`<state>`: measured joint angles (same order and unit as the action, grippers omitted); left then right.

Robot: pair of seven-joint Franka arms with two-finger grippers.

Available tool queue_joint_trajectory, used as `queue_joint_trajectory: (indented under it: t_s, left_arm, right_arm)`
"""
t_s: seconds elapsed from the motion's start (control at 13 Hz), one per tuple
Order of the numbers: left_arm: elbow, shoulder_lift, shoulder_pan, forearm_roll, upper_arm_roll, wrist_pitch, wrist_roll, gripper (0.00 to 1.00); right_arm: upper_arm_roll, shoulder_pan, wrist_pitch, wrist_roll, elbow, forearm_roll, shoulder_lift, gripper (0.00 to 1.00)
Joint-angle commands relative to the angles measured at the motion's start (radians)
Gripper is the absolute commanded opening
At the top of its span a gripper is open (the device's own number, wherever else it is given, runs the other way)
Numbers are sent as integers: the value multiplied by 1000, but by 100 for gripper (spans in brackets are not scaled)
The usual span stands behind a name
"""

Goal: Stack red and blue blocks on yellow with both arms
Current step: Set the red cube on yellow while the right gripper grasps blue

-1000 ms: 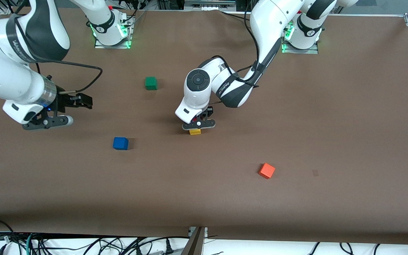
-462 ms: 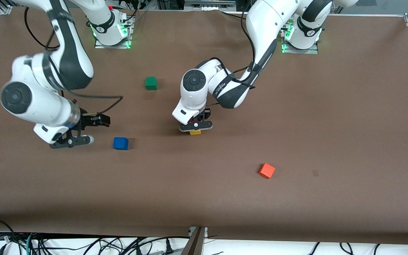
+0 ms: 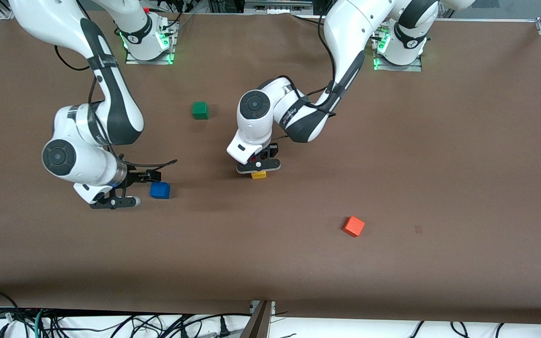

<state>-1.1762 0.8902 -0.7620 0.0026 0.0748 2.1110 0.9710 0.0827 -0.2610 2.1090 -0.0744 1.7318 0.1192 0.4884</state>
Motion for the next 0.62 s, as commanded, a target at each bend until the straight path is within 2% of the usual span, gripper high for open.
queue_joint_trajectory:
  t_s: [0.0, 0.31, 0.46, 0.54]
  left_arm:
    - [46, 18, -11, 16, -21, -37, 14, 4]
    - [46, 21, -11, 14, -23, -37, 14, 7]
    - [47, 23, -11, 14, -23, -36, 14, 16]
    - [47, 23, -11, 14, -23, -36, 15, 29]
  right_arm:
    - [2, -9, 138, -21, 98, 17, -2, 100]
    - [2, -9, 307, -24, 135, 17, 77, 100]
    - [0, -9, 370, -22, 132, 19, 105, 98]
    - [0, -10, 374, -21, 130, 19, 110, 94]
